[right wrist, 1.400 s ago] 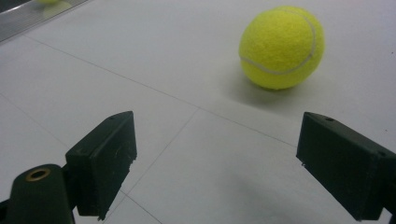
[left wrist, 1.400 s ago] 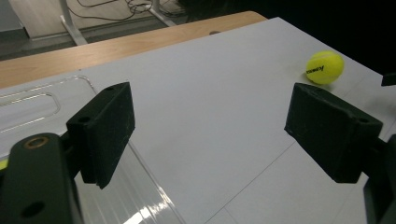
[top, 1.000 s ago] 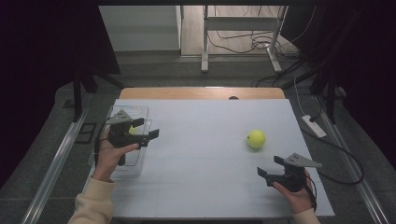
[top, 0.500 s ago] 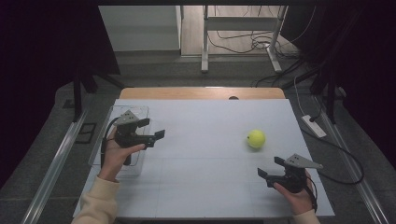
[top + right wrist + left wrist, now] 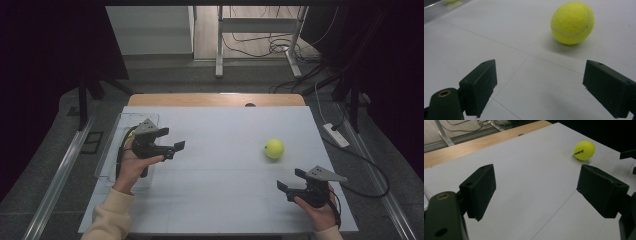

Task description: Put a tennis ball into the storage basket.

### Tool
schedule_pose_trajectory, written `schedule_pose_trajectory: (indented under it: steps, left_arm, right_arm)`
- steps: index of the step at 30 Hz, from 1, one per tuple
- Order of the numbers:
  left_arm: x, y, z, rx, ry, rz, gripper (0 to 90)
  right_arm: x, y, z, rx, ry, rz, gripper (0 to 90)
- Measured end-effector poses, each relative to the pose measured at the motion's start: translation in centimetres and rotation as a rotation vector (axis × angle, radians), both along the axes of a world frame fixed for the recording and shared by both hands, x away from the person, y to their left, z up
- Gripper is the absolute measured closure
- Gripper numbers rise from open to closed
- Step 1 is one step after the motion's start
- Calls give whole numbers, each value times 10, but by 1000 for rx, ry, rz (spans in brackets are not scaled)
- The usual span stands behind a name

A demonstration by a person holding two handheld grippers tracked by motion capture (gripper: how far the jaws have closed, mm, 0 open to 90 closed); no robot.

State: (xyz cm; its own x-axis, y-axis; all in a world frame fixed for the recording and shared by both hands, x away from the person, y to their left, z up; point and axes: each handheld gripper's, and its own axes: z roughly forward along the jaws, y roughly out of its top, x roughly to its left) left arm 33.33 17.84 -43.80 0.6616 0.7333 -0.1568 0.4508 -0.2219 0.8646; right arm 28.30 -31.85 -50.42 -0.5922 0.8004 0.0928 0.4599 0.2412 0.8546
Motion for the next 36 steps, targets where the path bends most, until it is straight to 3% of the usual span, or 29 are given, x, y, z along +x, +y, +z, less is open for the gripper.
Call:
schedule_pose_trajectory:
  steps: [36]
  left_arm:
    - [6,-42,-4,22,6,-57,161]
  right_arm:
    - [2,6,-1,-2,4,17,117]
